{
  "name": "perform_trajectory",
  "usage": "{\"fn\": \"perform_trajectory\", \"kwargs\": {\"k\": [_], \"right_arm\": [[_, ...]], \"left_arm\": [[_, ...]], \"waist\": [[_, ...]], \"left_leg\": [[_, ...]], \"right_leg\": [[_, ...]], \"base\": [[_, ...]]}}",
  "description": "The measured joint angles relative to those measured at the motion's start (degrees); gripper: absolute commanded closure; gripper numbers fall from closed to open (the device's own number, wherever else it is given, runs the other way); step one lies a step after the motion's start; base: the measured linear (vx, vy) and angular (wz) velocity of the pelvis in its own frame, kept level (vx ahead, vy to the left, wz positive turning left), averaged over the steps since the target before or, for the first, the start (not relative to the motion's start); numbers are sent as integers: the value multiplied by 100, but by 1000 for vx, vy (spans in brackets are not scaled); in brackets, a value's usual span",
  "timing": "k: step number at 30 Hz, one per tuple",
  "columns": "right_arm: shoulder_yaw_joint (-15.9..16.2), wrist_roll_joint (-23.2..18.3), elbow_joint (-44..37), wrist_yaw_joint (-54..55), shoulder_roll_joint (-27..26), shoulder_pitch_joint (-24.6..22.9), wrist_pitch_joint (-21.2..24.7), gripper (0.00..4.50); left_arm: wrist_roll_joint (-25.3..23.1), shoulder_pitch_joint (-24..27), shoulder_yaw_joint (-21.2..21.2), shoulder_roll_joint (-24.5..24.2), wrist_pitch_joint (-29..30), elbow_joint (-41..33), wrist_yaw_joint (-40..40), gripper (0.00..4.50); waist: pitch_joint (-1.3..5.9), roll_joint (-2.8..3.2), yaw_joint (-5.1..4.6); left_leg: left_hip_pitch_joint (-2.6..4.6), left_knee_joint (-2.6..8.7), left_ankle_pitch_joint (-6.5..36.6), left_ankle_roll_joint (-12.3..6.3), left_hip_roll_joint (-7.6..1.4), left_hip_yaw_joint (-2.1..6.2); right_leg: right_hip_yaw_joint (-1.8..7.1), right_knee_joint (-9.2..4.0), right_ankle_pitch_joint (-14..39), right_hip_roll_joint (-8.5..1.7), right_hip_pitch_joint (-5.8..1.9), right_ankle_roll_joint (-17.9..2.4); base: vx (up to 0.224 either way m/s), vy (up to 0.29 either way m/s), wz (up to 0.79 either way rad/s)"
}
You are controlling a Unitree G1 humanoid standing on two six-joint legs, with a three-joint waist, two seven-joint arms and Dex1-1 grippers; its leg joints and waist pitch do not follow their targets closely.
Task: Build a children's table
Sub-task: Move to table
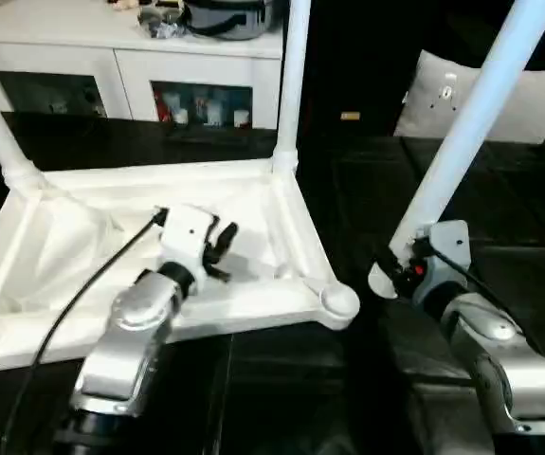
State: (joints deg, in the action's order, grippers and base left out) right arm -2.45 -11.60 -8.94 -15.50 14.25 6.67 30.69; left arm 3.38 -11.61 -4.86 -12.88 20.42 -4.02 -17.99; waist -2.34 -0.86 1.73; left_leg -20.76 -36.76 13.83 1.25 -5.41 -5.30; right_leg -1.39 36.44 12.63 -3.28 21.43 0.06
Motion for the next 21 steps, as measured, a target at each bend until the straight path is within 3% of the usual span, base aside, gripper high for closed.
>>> {"fn": "perform_trajectory", "kwargs": {"k": [3,6,9,10,16,18,21], "right_arm": [[8,-7,12,-51,13,12,-3,261],[-23,-38,109,-163,59,137,-96,261],[-121,-54,300,-307,234,302,-420,261],[-190,-55,312,-327,245,328,-468,261],[-331,-415,466,-786,299,477,-520,262],[-397,-544,463,-887,302,487,-526,262],[-448,-600,464,-897,306,488,-711,262]], "left_arm": [[-44,-68,-145,-218,-103,189,-397,305],[-107,-298,-355,-417,-107,431,-718,305],[-66,-472,-577,-594,-101,550,-1256,305],[-51,-476,-621,-603,-99,550,-1367,279],[273,-856,-978,-695,210,584,-2336,240],[370,-962,-1117,-771,397,549,-2625,289],[485,-950,-1385,-823,664,478,-3037,285]], "waist": [[-42,39,-2],[-65,56,9],[-67,59,10],[-67,59,9],[-66,73,29],[-58,90,36],[-59,105,48]], "left_leg": [[45,0,-6,11,-65,-94],[43,0,-16,28,-99,-152],[43,0,-22,35,-110,-170],[44,0,-22,35,-113,-175],[20,10,-64,26,-166,-196],[-8,32,-75,26,-175,-212],[-42,41,-103,7,-191,-221]], "right_leg": [[-18,-28,-30,-10,-46,-16],[-16,-29,-15,-16,-43,10],[-17,-32,-28,-19,-39,-3],[-16,-33,-37,-19,-40,-5],[-70,-32,-67,-14,-21,-34],[-75,-37,-66,-14,10,-37],[-89,-35,-65,-10,50,-39]], "base": [[-37,2,1],[-37,3,1],[0,0,0],[0,0,0],[0,0,0],[0,0,0],[0,0,0]]}}
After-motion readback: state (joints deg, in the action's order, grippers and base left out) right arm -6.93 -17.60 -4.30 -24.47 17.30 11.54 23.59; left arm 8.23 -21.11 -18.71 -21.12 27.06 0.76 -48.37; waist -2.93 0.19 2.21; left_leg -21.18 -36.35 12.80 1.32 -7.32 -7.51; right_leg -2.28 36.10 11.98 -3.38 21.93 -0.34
